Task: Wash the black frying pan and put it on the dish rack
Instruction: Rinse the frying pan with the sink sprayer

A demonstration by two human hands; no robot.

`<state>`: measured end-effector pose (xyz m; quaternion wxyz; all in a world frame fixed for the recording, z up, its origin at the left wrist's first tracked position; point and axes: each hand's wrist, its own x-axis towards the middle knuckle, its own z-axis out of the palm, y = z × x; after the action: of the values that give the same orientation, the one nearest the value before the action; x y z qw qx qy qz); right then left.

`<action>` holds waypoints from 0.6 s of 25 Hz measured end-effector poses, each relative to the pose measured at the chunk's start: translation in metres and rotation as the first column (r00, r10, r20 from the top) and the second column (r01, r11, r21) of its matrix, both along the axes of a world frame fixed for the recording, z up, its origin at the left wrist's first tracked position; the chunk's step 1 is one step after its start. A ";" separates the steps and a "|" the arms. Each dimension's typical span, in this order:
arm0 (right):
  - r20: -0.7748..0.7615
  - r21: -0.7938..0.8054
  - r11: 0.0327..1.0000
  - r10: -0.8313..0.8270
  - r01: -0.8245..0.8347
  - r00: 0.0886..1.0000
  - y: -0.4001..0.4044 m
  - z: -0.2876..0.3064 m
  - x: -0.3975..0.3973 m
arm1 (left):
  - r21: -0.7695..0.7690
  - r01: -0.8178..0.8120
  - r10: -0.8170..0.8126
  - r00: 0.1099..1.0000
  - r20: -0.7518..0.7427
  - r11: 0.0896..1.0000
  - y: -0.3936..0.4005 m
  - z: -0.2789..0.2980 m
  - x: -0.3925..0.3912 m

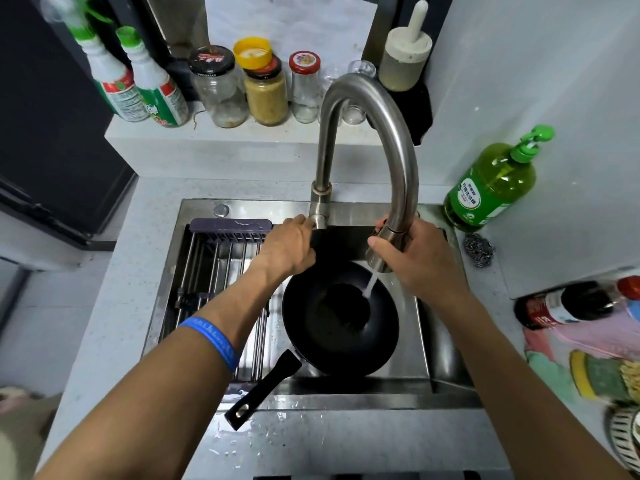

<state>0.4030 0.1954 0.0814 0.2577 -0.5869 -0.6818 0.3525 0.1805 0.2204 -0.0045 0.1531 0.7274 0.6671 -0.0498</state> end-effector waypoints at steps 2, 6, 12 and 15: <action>0.010 0.001 1.000 -0.007 0.007 1.000 -0.001 0.001 -0.001 | -0.043 -0.009 0.012 0.998 0.067 0.999 -0.009 -0.002 -0.002; 0.040 0.011 1.000 -0.019 0.019 0.999 -0.002 0.008 -0.001 | -0.072 -0.229 0.240 0.905 0.351 0.971 -0.075 -0.012 -0.002; 0.108 -0.038 0.999 0.005 -0.001 0.994 -0.004 0.018 -0.002 | -0.127 -0.327 0.348 0.911 0.223 0.937 -0.263 -0.037 -0.015; 0.124 -0.081 0.994 -0.062 0.072 0.990 -0.005 0.022 -0.007 | -0.168 -0.342 0.373 0.903 0.212 0.925 -0.288 -0.056 -0.026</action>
<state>0.3963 0.1899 0.1035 0.2021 -0.6403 -0.6606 0.3359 0.1541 -0.0675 -0.0601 0.2851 0.5820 0.7612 0.0251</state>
